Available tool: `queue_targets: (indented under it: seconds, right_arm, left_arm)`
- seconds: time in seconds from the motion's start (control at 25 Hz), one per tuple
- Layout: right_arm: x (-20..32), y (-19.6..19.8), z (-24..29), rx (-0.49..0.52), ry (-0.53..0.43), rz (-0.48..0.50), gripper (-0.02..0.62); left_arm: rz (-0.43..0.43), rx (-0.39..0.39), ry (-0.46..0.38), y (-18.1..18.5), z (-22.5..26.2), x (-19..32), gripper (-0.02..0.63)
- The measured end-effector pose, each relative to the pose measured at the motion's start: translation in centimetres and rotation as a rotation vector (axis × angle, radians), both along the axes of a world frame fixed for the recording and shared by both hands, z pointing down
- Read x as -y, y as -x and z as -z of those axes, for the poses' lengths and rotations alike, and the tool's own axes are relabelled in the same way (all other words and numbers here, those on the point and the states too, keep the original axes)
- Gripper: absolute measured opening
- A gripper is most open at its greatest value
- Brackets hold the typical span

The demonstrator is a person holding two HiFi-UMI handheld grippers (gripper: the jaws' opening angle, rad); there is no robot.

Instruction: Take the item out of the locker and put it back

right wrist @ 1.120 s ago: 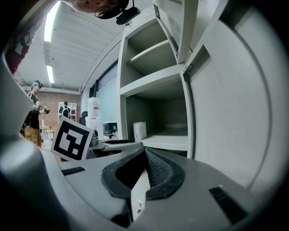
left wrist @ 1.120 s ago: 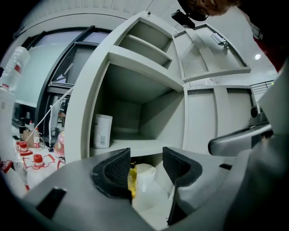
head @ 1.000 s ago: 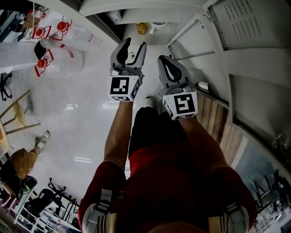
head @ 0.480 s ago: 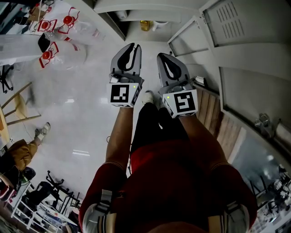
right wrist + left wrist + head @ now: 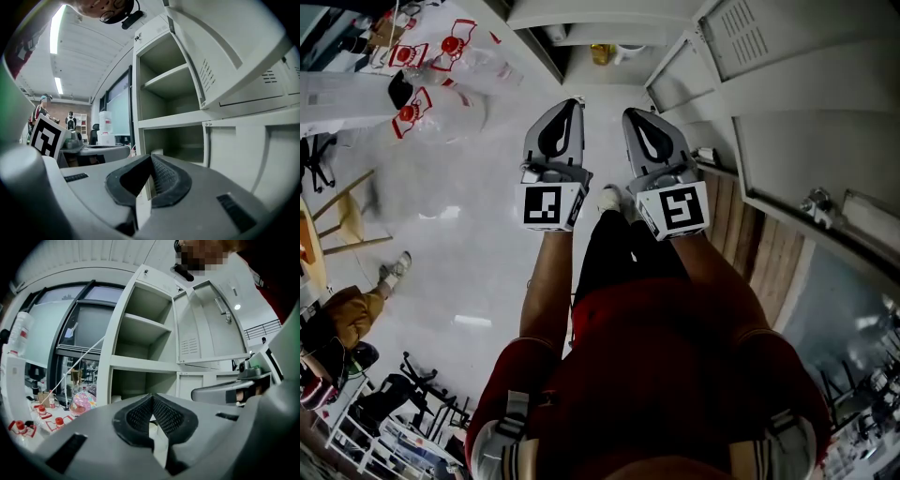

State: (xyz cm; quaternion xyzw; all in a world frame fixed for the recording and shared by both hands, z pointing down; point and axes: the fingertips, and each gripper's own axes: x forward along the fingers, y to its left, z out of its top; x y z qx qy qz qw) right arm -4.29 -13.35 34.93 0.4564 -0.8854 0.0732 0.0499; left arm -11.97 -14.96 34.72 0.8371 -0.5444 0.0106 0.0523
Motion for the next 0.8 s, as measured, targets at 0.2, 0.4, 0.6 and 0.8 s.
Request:
queue_targets:
  seconds: [0.2,0.4,0.6,0.8]
  right_arm:
    - [-0.8,-0.1,3.0,0.000,-0.031,0.020,-0.003]
    - [-1.6,-0.2,4.9,0.012,-0.049,0.029,-0.003]
    - [-2.8,0.1,6.6,0.022,-0.074,0.056,-0.003]
    - [-3.8,-0.2,8.6,0.043,-0.097,0.081,-0.003]
  left_arm:
    - [-0.024,0.021,-0.020,-0.8,2.6,-1.7,0.006]
    - [-0.036,0.014,-0.024,-1.2,4.2,-2.9,0.006]
    - [-0.062,0.026,-0.038,-1.8,5.7,-4.1,0.006]
    - [-0.078,0.035,-0.047,-2.3,7.5,-5.4,0.006]
